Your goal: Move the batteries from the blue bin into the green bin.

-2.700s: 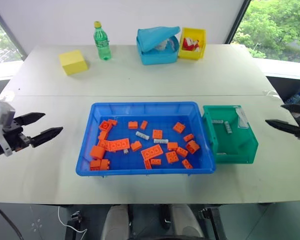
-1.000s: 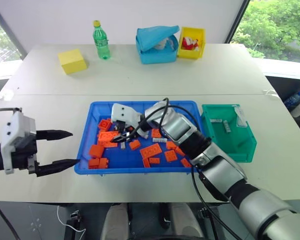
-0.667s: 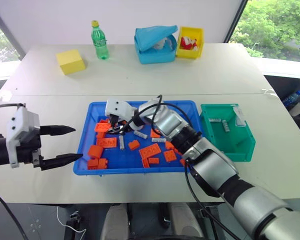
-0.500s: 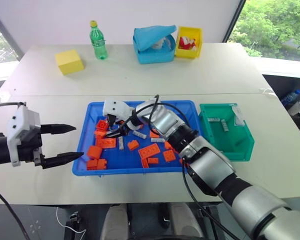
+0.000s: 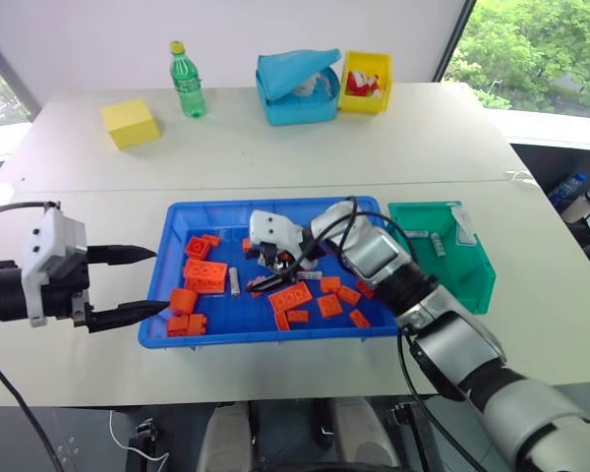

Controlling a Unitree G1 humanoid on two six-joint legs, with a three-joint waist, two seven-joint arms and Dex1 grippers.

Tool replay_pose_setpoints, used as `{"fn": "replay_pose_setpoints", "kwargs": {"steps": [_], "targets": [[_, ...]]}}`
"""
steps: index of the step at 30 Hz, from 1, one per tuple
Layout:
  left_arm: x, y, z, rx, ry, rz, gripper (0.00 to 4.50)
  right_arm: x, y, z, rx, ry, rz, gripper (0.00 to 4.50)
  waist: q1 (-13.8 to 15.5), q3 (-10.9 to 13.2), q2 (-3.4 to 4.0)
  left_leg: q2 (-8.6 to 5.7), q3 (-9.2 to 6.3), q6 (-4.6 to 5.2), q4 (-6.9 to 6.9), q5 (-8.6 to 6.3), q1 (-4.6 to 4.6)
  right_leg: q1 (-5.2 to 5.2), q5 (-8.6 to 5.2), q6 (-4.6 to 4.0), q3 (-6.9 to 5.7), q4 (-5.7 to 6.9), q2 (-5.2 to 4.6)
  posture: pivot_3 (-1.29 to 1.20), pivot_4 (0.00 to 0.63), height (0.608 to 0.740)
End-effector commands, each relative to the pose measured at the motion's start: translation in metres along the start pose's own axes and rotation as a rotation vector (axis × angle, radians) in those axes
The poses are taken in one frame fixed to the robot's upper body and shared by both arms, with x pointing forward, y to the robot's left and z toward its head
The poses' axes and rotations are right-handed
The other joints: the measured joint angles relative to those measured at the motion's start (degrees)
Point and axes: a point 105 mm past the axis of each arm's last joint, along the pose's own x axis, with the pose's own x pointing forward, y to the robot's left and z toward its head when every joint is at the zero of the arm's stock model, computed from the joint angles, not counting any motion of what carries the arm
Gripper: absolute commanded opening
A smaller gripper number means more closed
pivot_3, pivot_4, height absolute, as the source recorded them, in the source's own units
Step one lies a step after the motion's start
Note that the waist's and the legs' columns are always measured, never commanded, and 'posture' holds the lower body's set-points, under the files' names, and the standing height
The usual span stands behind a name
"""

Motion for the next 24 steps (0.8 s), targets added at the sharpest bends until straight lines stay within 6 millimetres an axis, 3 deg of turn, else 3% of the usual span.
{"fn": "replay_pose_setpoints", "kwargs": {"steps": [1,8,17,24], "targets": [[-0.003,0.001,0.007,0.04,0.001,0.004,4.5,0.005,-0.006,0.016,-0.077,-0.061,-0.038,3.53,0.0,0.0,0.0,0.0,0.0,0.0,0.0,0.0,0.0,0.0,0.0,0.0,0.0,0.0,0.0,0.0,0.15,0.736],[-0.006,0.001,0.009,0.046,0.008,0.011,4.5,0.007,-0.012,0.02,-0.068,-0.121,-0.048,3.53,0.3,0.0,-0.01,-0.01,0.01,0.0,0.02,0.0,0.0,0.05,0.0,0.0,0.0,-0.02,-0.05,0.0,0.15,0.736],[-0.007,0.0,0.011,0.051,0.009,0.023,4.5,0.015,0.0,0.007,-0.053,-0.072,0.029,3.53,0.1,0.0,-0.01,-0.01,0.0,0.0,0.02,0.0,0.0,0.04,0.0,0.0,0.0,-0.01,-0.03,0.0,0.15,0.736],[-0.005,0.001,0.012,0.057,0.004,0.022,4.5,0.022,-0.005,0.003,-0.035,-0.041,0.02,3.53,0.1,0.0,-0.01,-0.01,0.0,0.0,0.02,0.0,0.01,0.04,0.0,0.0,0.0,0.0,-0.03,0.0,0.15,0.736]]}}
